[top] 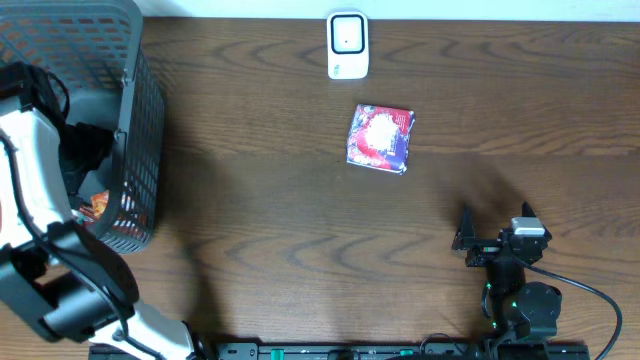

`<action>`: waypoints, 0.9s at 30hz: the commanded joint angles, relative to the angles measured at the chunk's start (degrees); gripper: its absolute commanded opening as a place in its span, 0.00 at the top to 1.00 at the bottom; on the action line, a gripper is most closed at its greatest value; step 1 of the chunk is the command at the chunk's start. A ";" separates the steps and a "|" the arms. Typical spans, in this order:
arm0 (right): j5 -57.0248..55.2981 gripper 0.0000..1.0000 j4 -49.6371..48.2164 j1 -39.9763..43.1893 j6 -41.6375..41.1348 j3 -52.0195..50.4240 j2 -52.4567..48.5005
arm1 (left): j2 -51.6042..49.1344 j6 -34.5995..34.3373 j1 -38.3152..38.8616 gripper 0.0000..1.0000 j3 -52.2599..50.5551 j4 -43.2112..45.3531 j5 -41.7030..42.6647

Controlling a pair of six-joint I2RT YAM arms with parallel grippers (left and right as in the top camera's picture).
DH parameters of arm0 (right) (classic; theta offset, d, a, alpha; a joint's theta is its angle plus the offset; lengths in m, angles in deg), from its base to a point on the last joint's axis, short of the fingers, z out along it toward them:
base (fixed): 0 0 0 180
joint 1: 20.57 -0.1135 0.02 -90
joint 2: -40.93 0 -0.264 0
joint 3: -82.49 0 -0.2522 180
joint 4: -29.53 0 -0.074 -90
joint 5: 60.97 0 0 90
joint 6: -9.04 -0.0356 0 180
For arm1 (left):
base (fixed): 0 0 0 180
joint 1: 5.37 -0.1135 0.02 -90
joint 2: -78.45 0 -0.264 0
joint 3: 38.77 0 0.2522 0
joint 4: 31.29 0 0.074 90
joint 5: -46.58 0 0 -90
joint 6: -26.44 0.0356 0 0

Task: Scan the item barcode
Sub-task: 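Return the left gripper into the basket and grasp the orange snack bag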

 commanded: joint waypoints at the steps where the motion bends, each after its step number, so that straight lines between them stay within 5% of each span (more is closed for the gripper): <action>1: 0.31 0.01 0.24 0.44 -0.76 -0.09 0.31 | -3.82 -0.96 0.17 0.02 -0.74 -0.24 0.24; 13: 0.31 0.01 0.24 0.44 -0.76 -0.09 0.31 | -14.71 -2.89 0.28 0.00 -0.76 -0.98 0.28; 21: 0.31 0.01 0.24 0.44 -0.76 -0.09 0.31 | -19.69 -2.86 0.26 0.57 -0.76 -0.98 0.28; 24: 0.31 0.01 0.24 0.44 -0.76 -0.09 0.31 | -19.58 -2.84 0.22 0.91 -0.48 -0.55 0.26; 27: 0.31 0.01 0.24 0.44 -0.76 -0.09 0.31 | -19.50 -0.39 0.00 0.92 1.75 -0.68 0.28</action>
